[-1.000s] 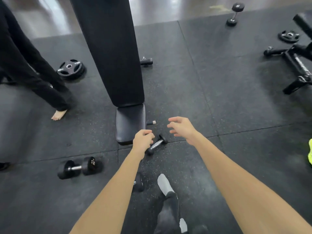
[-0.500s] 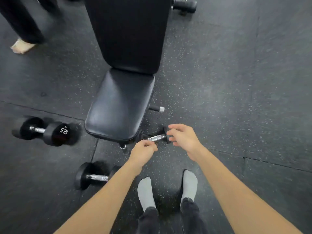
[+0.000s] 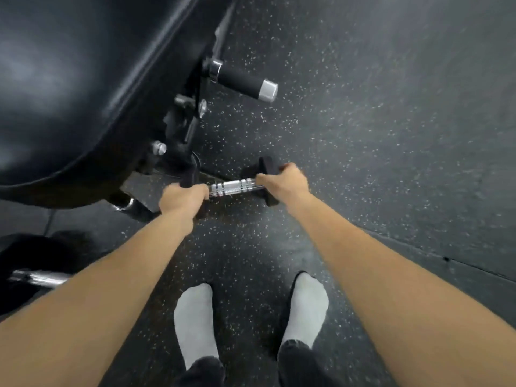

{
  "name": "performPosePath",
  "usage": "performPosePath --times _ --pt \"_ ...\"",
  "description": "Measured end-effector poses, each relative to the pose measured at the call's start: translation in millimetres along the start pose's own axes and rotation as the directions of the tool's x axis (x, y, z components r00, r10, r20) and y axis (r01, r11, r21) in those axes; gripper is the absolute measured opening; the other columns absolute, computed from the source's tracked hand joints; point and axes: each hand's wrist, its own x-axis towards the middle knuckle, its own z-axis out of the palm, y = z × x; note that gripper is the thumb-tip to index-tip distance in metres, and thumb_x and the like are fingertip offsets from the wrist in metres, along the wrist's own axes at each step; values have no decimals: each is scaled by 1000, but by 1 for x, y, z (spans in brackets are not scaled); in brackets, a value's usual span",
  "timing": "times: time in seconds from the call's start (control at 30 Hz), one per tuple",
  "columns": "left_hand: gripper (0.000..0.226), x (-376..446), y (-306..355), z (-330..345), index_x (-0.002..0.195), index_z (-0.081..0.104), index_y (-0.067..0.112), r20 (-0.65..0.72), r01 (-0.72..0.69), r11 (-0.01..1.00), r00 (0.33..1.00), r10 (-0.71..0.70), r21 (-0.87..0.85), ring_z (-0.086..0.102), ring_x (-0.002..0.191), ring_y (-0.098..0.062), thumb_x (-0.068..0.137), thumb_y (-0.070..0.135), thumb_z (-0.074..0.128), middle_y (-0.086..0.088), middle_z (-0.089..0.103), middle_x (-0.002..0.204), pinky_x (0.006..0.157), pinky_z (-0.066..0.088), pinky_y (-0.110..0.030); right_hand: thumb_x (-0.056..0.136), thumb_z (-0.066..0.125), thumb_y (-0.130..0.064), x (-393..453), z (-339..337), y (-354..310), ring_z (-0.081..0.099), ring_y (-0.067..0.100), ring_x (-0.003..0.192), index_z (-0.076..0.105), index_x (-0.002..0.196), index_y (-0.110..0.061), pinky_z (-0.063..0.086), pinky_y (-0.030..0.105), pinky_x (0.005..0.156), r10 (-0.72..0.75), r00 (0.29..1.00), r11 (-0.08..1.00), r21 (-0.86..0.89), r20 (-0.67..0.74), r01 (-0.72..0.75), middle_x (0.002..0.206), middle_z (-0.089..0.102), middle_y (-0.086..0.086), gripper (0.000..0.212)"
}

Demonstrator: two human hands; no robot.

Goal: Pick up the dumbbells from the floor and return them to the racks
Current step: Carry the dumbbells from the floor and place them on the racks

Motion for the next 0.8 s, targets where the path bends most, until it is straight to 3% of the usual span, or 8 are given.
performPosePath --times 0.1,0.17,0.23,0.3,0.37,0.5,0.6,0.8 --pt "46 27 0 14 119 60 -1 -22 -12 998 1000 14 60 58 102 -31 78 13 76 -13 65 123 77 47 -38 87 69 -23 27 20 -2 66 30 87 64 103 -1 63 47 82 -3 1000 997 82 -3 3 101 67 13 28" --pt "49 34 1 15 121 60 -2 -21 -14 996 1000 16 88 60 106 -32 76 5 77 -15 64 123 82 51 -37 86 65 -18 33 26 2 70 34 88 67 110 0 64 50 79 -18 998 991 128 -60 25 110 69 18 30" --pt "53 29 -4 10 121 67 3 15 -37 994 999 36 101 64 108 -33 70 -1 78 -15 68 123 84 55 -37 86 63 -12 21 24 7 68 27 79 68 117 -4 63 40 69 -34 998 987 153 -56 43 111 69 16 33" --pt "49 6 -8 1 115 71 8 13 -52 996 999 51 78 65 105 -31 68 -3 78 -12 71 117 79 54 -34 87 63 -7 0 15 12 56 19 66 68 101 -10 53 31 57 -54 995 983 170 -89 68 91 65 7 15" --pt "45 -27 -8 -14 112 72 9 22 -96 993 995 95 64 64 101 -29 69 -3 77 -10 71 113 75 51 -31 87 63 -4 -30 -3 13 50 19 65 63 90 -17 47 29 55 -79 990 975 200 -121 102 75 57 -1 13" --pt "35 -109 6 -54 108 68 8 82 -243 969 968 238 55 56 79 -18 75 1 76 -6 65 102 54 41 -21 81 62 -4 -109 -53 5 39 19 64 55 74 -18 38 28 54 -147 972 955 232 -181 187 68 48 0 17" --pt "30 -182 26 -93 104 63 12 86 -327 945 942 325 21 50 69 -5 78 1 74 -1 62 94 48 37 -14 80 62 -3 -181 -99 -10 36 19 64 60 80 -11 35 27 55 -176 957 933 270 -232 237 69 46 0 8" --pt "33 -367 63 -204 104 64 13 -23 -448 891 894 447 -76 60 76 -17 73 4 72 2 66 87 66 52 -30 79 62 1 -366 -197 -68 36 11 59 69 94 -27 37 22 54 -272 933 867 361 -236 344 66 46 -7 33"
